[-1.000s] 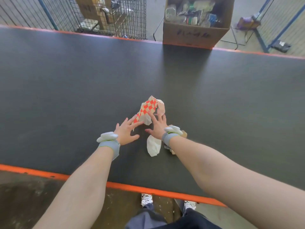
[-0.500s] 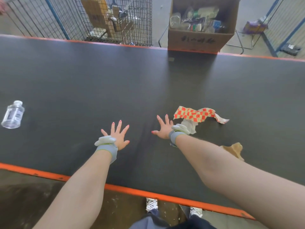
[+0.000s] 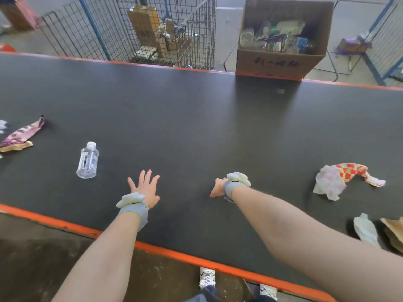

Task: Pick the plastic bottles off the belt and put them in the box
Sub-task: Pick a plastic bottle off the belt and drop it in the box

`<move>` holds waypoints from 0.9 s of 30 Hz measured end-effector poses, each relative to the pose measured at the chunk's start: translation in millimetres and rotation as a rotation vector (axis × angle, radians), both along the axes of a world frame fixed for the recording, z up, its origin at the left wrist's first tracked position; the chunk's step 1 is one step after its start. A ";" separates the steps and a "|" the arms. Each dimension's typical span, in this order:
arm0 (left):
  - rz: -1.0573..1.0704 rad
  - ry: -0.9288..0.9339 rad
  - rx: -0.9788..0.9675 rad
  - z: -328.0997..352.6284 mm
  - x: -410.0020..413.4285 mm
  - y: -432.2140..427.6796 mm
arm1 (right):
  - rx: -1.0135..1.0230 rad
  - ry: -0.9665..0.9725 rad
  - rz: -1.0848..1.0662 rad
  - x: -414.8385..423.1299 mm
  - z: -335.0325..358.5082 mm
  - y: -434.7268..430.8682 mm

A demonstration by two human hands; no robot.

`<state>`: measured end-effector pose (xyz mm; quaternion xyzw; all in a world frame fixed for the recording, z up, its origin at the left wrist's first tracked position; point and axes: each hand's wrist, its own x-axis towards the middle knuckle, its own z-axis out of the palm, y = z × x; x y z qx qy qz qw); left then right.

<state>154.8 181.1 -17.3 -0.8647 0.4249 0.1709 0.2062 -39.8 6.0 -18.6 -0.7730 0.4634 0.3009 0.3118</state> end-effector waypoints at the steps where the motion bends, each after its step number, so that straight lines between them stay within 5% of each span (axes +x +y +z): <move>1: 0.025 -0.021 -0.018 2.6 1.7 1.8 | -0.017 -0.012 -0.007 4.3 1.1 2.8; 7: 0.314 -0.108 -0.169 10.9 14.2 12.9 | -0.036 0.012 0.077 31.1 3.0 14.4; 12: 0.528 0.080 -0.315 -1.0 17.8 5.9 | -0.065 0.018 0.115 29.1 -0.4 13.5; 27: 0.477 0.409 -0.285 -30.4 -49.7 -117.2 | -0.021 0.009 0.010 -19.8 -3.2 -58.3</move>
